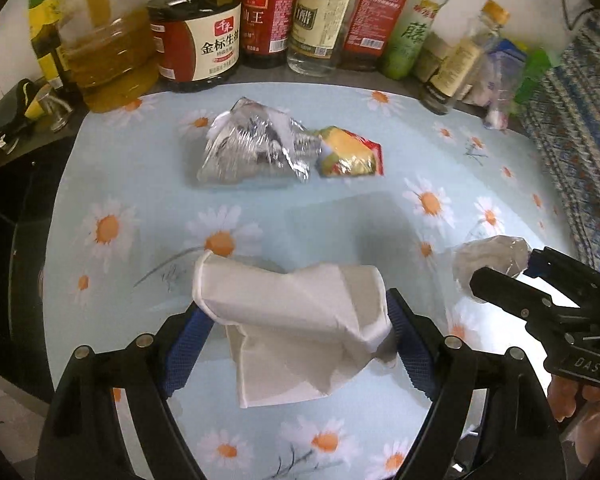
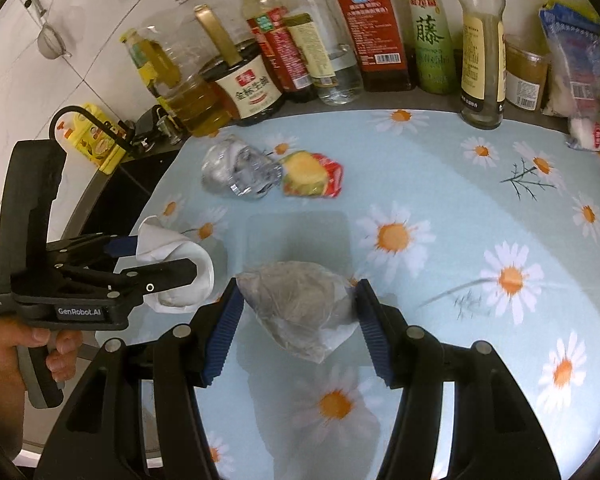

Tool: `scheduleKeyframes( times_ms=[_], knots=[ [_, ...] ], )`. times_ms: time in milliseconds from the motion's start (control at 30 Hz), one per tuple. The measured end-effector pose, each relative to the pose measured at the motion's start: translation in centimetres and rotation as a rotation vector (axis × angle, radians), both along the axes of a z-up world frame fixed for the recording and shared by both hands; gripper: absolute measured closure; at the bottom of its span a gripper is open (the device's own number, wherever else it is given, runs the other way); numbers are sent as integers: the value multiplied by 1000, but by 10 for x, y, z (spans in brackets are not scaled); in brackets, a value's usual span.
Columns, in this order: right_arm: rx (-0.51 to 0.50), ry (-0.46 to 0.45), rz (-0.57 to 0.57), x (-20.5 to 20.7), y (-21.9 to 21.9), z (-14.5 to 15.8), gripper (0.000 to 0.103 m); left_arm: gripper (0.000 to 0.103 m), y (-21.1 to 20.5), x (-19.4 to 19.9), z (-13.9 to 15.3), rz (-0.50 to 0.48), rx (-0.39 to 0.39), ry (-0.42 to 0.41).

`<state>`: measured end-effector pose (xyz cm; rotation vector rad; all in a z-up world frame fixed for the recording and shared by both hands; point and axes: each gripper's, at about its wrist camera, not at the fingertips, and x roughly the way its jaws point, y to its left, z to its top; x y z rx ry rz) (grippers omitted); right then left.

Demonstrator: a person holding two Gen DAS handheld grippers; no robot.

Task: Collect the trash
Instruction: 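Carry the white paper and plastic bag down over the wastebasket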

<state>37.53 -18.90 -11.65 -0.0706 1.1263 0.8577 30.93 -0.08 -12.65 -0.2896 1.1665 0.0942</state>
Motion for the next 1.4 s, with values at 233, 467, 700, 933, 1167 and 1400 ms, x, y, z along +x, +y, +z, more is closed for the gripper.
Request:
scheduleKeyframes(
  times_ms=[233,467,700,933,1167,1400],
  knots=[
    [-14,-35,-46,-49,1,15,46,21,0,-46,13,-31,-33,-64],
    [-13,-49,-81,-97,2,23,46,21,-1,-91,22,-54,-56,-106],
    [-12,-70,-109,-151,3,28,46,21,1,-141,22,-79,-75,-129],
    [2,-62,-128,-197,7,29,46,21,9,-185,19,-87,-94,-140],
    [-7,-51,-132,-229,13,22,45,21,15,-220,11,-86,-115,-133],
    [-27,-21,-126,-251,21,6,45,21,22,-241,-3,-82,-132,-106]
  ],
)
